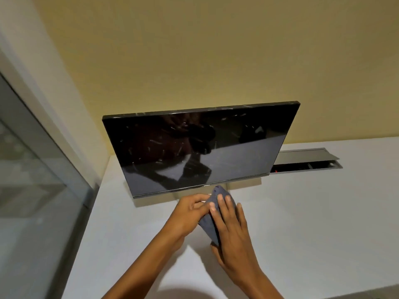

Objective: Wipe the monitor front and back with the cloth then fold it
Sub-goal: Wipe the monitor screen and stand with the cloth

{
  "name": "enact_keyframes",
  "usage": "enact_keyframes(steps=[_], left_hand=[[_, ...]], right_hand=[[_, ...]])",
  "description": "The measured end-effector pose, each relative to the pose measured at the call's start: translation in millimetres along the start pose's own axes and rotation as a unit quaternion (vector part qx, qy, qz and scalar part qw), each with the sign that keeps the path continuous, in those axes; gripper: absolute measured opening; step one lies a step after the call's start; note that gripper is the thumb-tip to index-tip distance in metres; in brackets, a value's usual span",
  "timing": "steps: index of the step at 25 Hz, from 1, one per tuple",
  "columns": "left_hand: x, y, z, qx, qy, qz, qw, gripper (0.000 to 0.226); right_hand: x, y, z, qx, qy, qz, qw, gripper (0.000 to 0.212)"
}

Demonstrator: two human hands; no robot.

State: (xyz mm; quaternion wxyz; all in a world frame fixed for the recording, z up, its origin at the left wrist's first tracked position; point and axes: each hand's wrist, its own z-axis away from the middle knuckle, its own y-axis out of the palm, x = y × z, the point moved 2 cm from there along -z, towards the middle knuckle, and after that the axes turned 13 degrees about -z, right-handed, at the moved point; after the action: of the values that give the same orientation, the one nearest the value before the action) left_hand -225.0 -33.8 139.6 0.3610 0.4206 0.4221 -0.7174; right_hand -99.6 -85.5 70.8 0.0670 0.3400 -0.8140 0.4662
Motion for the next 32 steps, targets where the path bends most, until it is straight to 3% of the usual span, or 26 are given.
enact_keyframes(steps=[2,4,6,8,10,14,16,19,21,24,32], left_hand=[[-14,-13,15,0.026,0.053,-0.011,0.998,0.02],[-29,-28,28,-0.064,0.14,-0.114,0.981,0.021],[-39,-47,40,-0.235,0.226,-0.269,0.906,0.029],[-43,-68,43,-0.344,0.276,-0.374,0.816,0.04],[-41,-96,35,-0.384,0.271,-0.455,0.757,0.049],[-44,-153,21,-0.407,0.171,-0.536,0.72,0.06],[-44,-167,18,-0.404,0.139,-0.524,0.736,0.056],[-41,-182,10,-0.377,0.108,-0.426,0.815,0.055],[-43,-189,8,-0.376,0.108,-0.38,0.838,0.056],[-45,-192,7,-0.374,0.115,-0.372,0.842,0.057],[-48,-209,12,-0.404,0.121,-0.413,0.807,0.078]], right_hand=[[20,-7,-18,-0.027,-0.06,0.012,0.998,0.071],[33,-15,-37,-0.037,-0.087,0.003,0.995,0.089],[44,-21,-54,-0.044,-0.088,-0.014,0.995,0.099],[57,-27,-71,-0.055,-0.089,-0.046,0.993,0.098],[70,-33,-87,-0.073,-0.087,-0.073,0.991,0.092],[96,-45,-119,-0.102,-0.063,-0.126,0.985,0.103],[104,-51,-137,-0.134,-0.048,-0.122,0.982,0.096],[115,-57,-169,-0.171,-0.063,-0.072,0.981,0.074],[125,-53,-192,-0.156,-0.09,-0.044,0.983,0.056],[135,-29,-224,-0.085,-0.119,0.028,0.989,0.051],[148,33,-265,0.095,-0.175,0.126,0.972,0.063]])
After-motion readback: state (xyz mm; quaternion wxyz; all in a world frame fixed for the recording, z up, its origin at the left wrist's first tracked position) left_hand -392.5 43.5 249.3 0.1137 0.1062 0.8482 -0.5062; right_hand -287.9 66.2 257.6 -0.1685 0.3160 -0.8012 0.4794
